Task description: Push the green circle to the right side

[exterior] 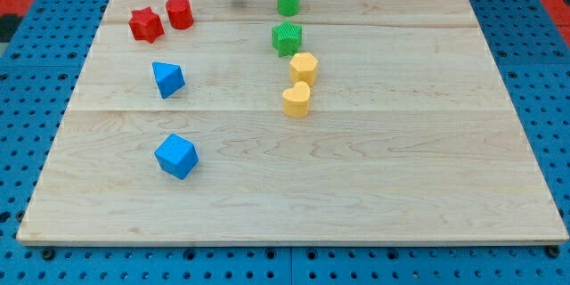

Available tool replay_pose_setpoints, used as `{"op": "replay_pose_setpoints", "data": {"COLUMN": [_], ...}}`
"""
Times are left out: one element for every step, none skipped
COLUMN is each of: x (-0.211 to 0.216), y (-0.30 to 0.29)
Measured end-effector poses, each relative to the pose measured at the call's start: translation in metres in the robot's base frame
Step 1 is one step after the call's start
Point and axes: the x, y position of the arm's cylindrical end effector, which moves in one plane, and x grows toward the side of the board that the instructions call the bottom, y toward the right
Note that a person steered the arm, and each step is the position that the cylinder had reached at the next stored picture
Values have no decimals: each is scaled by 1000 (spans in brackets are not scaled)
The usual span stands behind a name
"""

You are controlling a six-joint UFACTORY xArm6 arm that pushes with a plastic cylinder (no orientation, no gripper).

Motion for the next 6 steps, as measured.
{"op": "replay_pose_setpoints", "data": {"x": [8,8,9,9,8,9], "y": [19,43,73,93,103,123]}}
